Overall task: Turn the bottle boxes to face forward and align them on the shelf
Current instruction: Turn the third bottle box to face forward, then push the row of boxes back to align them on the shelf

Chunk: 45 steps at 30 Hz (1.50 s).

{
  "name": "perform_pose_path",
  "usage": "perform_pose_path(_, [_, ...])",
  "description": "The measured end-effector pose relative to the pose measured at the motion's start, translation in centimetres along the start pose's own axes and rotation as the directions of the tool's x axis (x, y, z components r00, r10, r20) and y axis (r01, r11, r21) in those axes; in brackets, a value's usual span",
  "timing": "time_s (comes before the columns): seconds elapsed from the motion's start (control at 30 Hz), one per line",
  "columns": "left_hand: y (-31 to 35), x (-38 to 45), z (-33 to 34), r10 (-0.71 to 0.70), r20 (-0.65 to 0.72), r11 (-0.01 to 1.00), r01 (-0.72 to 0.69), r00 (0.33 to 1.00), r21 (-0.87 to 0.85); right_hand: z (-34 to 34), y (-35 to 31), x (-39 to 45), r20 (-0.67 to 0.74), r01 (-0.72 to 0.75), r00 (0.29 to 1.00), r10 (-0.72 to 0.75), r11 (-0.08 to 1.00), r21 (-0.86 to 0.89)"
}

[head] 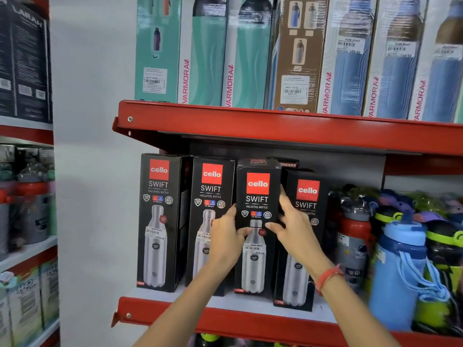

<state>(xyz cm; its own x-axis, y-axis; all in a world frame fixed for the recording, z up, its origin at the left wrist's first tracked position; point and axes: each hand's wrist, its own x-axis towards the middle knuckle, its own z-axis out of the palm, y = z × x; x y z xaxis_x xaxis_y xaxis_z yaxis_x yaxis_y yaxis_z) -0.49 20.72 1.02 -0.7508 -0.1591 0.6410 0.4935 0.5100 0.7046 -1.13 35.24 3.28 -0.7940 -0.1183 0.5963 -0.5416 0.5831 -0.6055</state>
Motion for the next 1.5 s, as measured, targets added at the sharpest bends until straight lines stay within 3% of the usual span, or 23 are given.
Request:
perform_pose_path(0.1, [-0.1, 0.6, 1.0, -0.040, 0.006, 0.995, 0.040, 0.999, 0.096, 1.1, 0.4, 0.3, -0.060, -0.054, 0.997, 0.054, 0.999, 0.004])
perform_pose_path(0.23, [-0.4, 0.6, 1.5, -0.053, 0.007, 0.979, 0.051, 0.999, 0.195, 2.6, 0.5, 0.4, -0.166, -0.066, 0.985, 0.043, 0.988, -0.136])
perform_pose_path(0.4, [-0.9, 1.3, 2.0, -0.083, -0.004, 0.953, 0.081, 0.997, 0.293, 3.1, -0.4, 0.5, -0.219, -0.114, 0.974, 0.062, 0.966, -0.233])
perform_pose_path(0.77, [-0.7, 1.8, 1.8, -0.111, 0.070, 0.943, 0.083, 0.991, 0.322, 3.1, -1.1, 0.7, -0.302, -0.139, 0.951, 0.070, 0.967, -0.213])
perform_pose_path(0.9, [-0.6, 1.9, 1.5, -0.069, 0.043, 0.897, 0.043, 0.997, 0.439, 3.5, -1.0, 0.7, -0.309, -0.124, 0.951, 0.015, 0.933, -0.337])
perform_pose_path(0.97, [-0.3, 1.7, 0.9, -0.049, 0.050, 0.906, 0.023, 0.998, 0.423, 3.6, -1.4, 0.8, -0.317, -0.100, 0.948, -0.029, 0.918, -0.383])
perform_pose_path(1.1, [-0.4, 0.9, -1.7, 0.060, 0.045, 0.975, -0.068, 0.997, 0.213, 4.0, -3.3, 0.2, -0.341, -0.070, 0.937, -0.076, 0.915, -0.396])
perform_pose_path(1.2, [-2.6, -0.9, -5.0, 0.176, -0.083, 0.979, -0.165, 0.981, 0.120, 5.7, -4.8, -1.8, -0.416, 0.039, 0.895, -0.162, 0.957, -0.287])
perform_pose_path(1.3, [-6.2, -2.8, -8.9, 0.211, -0.274, 0.976, -0.184, 0.938, 0.119, 9.5, -6.1, -4.2, -0.302, 0.103, 0.949, -0.086, 0.994, 0.039])
perform_pose_path(1.37, [-8.9, -3.6, -11.3, 0.115, -0.342, 0.988, -0.072, 0.933, 0.135, 12.9, -6.8, -5.4, -0.135, 0.063, 0.990, -0.040, 0.983, 0.173])
perform_pose_path(1.43, [-11.1, -3.9, -12.9, -0.076, -0.291, 0.993, 0.097, 0.954, 0.060, 16.2, -7.4, -6.0, 0.017, -0.029, 1.000, 0.026, 0.990, 0.141])
perform_pose_path(1.5, [-12.7, -3.7, -14.0, -0.201, -0.152, 0.979, 0.198, 0.968, -0.040, 18.9, -8.2, -6.2, 0.149, -0.150, 0.979, 0.136, 0.984, 0.092])
